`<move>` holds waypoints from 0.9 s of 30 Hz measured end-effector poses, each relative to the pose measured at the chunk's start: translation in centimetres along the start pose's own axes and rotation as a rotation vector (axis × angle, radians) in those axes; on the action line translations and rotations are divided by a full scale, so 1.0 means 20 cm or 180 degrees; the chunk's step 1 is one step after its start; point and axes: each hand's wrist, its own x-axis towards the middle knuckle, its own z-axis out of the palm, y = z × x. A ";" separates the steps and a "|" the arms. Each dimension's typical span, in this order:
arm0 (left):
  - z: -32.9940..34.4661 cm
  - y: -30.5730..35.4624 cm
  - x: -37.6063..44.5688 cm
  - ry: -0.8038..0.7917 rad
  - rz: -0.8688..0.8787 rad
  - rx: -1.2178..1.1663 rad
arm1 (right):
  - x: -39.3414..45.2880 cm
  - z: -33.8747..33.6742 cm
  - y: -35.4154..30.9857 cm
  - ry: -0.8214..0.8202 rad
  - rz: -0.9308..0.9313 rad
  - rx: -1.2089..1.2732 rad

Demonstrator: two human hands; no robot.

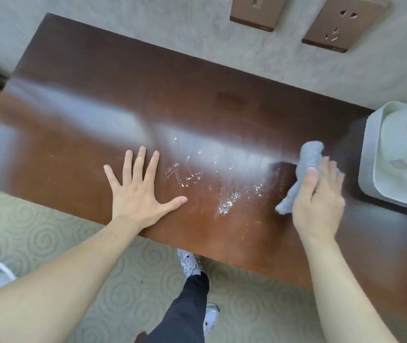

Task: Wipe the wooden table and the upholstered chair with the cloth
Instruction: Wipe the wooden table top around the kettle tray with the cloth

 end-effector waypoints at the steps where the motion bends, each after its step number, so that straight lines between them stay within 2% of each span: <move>1: 0.00 0.00 0.00 0.0011 0.0000 -0.0004 | -0.03 0.06 -0.01 -0.0459 0.0001 -0.0020; 3: 0.01 -0.01 0.01 0.0033 0.0013 0.0004 | -0.08 0.16 -0.02 -0.1152 -0.0062 -0.0050; 4: 0.01 -0.01 0.01 0.0050 0.0019 0.0010 | -0.10 0.20 -0.02 -0.1271 -0.0094 -0.0005; 11: 0.02 -0.02 0.01 0.0138 0.0045 -0.0008 | -0.19 0.26 -0.04 -0.1161 -0.0150 0.0091; 17: 0.02 -0.02 0.01 0.0165 0.0017 -0.0095 | -0.62 0.20 -0.10 -0.1484 -0.0409 0.0722; 21: 0.01 -0.02 0.01 0.0141 0.0011 -0.0083 | -0.75 0.25 -0.14 -0.1652 -0.0449 0.0130; 27: 0.00 -0.02 0.02 0.0105 0.0022 -0.0075 | -0.45 0.40 -0.26 -0.1639 -0.0453 -0.0882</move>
